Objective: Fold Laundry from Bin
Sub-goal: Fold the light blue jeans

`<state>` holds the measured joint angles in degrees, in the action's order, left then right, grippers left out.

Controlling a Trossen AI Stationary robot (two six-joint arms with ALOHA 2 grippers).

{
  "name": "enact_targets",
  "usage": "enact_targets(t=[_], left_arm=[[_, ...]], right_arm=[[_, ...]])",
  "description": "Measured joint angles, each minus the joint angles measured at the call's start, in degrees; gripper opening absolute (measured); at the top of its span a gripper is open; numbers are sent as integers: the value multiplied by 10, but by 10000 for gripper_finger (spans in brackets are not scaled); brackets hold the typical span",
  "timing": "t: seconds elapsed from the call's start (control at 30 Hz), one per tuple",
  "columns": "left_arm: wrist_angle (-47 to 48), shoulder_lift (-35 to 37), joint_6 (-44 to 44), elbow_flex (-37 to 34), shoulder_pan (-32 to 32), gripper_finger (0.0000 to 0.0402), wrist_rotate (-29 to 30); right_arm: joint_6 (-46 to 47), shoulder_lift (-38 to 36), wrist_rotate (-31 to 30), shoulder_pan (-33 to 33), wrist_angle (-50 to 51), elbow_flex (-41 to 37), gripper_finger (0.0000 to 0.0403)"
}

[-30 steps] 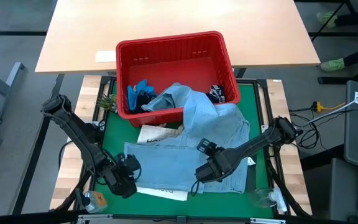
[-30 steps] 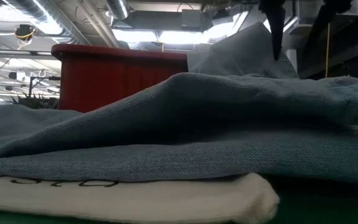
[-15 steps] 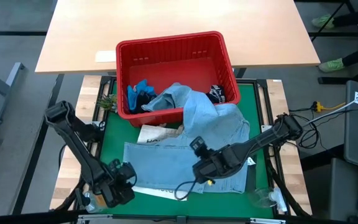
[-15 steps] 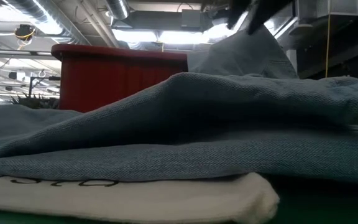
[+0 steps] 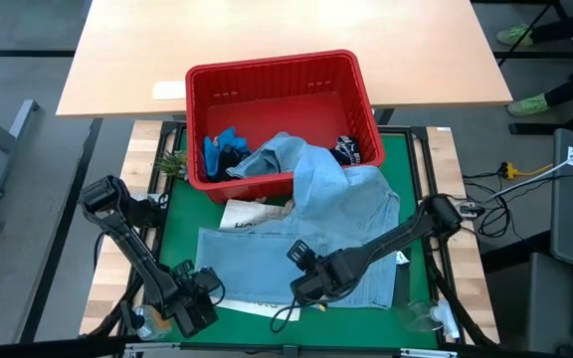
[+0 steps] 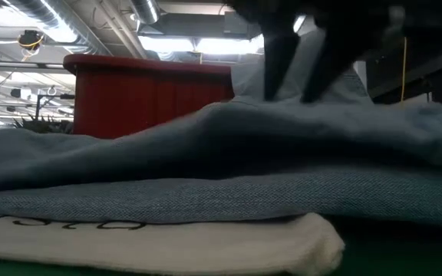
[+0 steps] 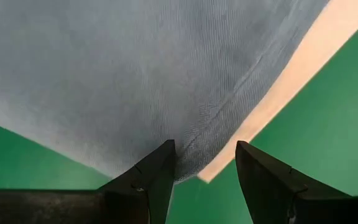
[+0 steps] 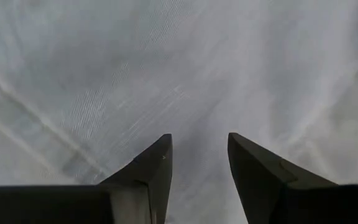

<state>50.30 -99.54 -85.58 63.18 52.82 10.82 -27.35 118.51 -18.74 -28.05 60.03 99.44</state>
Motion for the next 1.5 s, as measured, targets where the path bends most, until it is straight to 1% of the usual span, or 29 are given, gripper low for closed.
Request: enact_targets(t=[0.2,0.5,0.6,0.7,0.8,0.97,1.07,1.17,1.23,1.3,1.5], left_arm=[[-2,-14,0,0,20,164,-38],[-3,-13,-17,0,42,164,-66],[-4,-7,-42,0,42,164,-49],[-14,8,-41,0,43,164,-29],[-17,29,-41,0,43,164,-17],[-17,63,-41,0,43,164,-15],[-17,76,-40,0,43,164,4],[-17,80,-40,0,43,164,53],[-17,80,-39,0,42,164,70],[-17,80,-39,0,40,164,76],[-21,80,-39,0,35,164,78]], right_arm=[[14,33,-4,8,58,0,154],[19,36,-6,16,81,0,154],[19,36,-7,16,86,0,154],[18,36,-7,15,99,4,154],[17,36,-7,15,132,22,154],[16,36,-7,15,183,65,154],[16,35,-35,15,192,87,154],[16,35,-86,16,190,95,154],[17,35,-104,20,189,95,154],[27,35,-98,29,188,95,154],[63,35,-22,65,193,87,154]])
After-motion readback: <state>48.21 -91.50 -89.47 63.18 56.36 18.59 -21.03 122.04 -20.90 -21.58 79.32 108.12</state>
